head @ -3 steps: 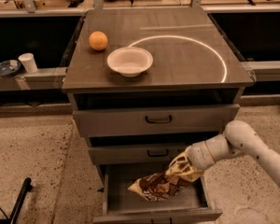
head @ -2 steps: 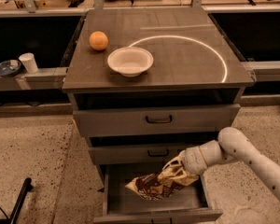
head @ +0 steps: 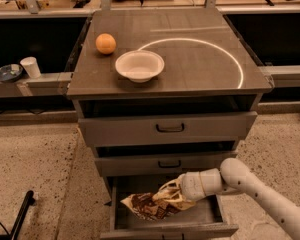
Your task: Place brown chip bag into bottom drawer
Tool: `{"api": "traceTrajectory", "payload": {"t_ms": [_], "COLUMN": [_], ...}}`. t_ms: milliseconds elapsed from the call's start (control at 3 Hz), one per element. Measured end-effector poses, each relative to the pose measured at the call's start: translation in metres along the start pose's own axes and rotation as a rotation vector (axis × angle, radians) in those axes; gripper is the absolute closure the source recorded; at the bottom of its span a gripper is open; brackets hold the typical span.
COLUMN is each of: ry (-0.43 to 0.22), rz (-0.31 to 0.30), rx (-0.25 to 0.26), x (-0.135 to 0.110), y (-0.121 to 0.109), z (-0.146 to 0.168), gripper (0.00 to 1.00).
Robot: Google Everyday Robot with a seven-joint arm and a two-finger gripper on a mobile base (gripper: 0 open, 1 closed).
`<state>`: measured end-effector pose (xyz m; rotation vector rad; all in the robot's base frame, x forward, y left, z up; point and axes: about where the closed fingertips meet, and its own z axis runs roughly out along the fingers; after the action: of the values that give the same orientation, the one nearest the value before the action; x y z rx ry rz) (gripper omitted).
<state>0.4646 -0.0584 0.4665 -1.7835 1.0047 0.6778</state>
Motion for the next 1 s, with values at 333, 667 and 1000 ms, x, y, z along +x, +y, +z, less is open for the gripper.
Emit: {"api": "traceTrajectory", "payload": {"t_ms": [333, 667, 1000], "ry": [0.005, -0.013, -0.014], "rz": [-0.02, -0.051, -0.052], "rx": [0.033, 0.061, 0.061], "x": [0.003, 0.014, 0.014], "y": [0.0, 0.0, 0.0], "z": [0.028, 0.067, 0.069], "gripper": [1.0, 1.0, 0.97]}}
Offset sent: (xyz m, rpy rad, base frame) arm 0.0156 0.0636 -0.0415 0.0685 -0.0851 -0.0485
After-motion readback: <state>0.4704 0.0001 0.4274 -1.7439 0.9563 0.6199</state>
